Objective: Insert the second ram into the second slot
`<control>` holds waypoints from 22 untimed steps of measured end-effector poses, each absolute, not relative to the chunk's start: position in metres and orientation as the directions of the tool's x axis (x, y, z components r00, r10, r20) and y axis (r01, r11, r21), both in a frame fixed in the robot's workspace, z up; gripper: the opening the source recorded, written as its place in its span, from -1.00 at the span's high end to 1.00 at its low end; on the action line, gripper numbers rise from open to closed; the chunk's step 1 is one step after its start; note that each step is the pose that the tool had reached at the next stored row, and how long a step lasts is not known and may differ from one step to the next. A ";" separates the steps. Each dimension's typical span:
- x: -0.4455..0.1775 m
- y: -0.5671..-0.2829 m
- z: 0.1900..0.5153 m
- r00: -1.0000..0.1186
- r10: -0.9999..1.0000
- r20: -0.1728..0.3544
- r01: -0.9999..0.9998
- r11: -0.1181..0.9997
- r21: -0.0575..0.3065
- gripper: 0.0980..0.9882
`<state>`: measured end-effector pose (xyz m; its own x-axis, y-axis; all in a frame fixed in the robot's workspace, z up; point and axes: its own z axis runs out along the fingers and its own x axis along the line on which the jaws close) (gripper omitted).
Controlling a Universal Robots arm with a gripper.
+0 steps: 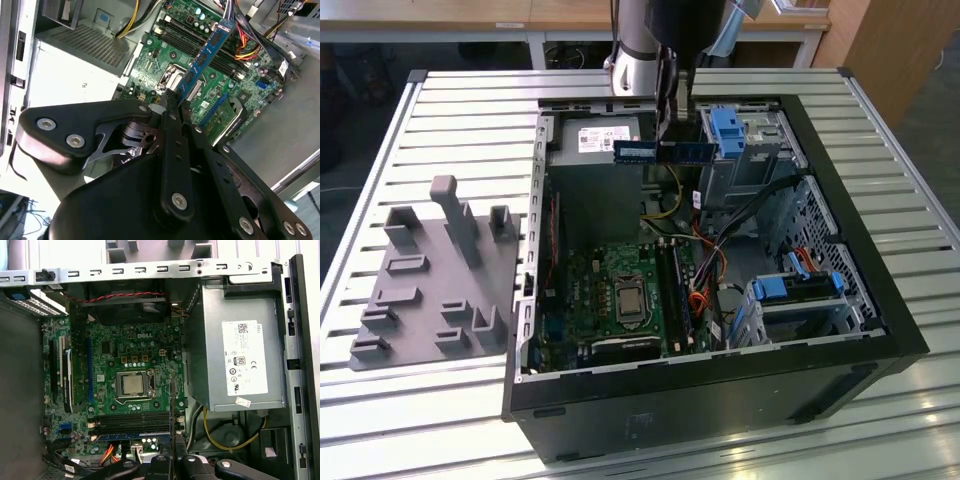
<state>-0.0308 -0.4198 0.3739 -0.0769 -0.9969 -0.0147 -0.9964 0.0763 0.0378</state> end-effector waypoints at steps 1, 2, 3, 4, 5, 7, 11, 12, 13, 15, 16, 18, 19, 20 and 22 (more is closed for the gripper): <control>-0.031 -0.420 0.374 -0.084 -0.996 -0.015 -0.996 0.083 0.038 0.91; -0.031 -0.420 0.374 -0.090 -0.996 -0.015 -0.995 0.090 0.038 0.91; -0.031 -0.420 0.374 -0.097 -0.995 -0.015 -0.995 0.097 0.038 0.91; -0.031 -0.420 0.374 -0.105 -0.994 -0.015 -0.994 0.104 0.038 0.91; -0.031 -0.420 0.374 -0.111 -0.994 -0.015 -0.993 0.110 0.038 0.91; -0.031 -0.420 0.374 -0.125 -0.992 -0.014 -0.992 0.124 0.038 0.91; -0.031 -0.420 0.374 -0.153 -0.988 -0.014 -0.988 0.152 0.038 0.91; -0.031 -0.420 0.374 -0.159 -0.987 -0.014 -0.987 0.159 0.038 0.91; -0.031 -0.420 0.374 -0.166 -0.986 -0.014 -0.985 0.166 0.038 0.91; -0.031 -0.420 0.374 -0.180 -0.983 -0.014 -0.983 0.180 0.038 0.91; -0.031 -0.420 0.374 -0.187 -0.982 -0.014 -0.982 0.187 0.038 0.91; -0.031 -0.420 0.374 -0.202 -0.979 -0.014 -0.979 0.201 0.038 0.91; -0.031 -0.420 0.374 -0.211 -0.977 -0.014 -0.977 0.210 0.038 0.91; -0.031 -0.420 0.374 -0.218 -0.976 -0.014 -0.975 0.218 0.038 0.91; -0.031 -0.420 0.374 -0.227 -0.974 -0.013 -0.973 0.226 0.037 0.91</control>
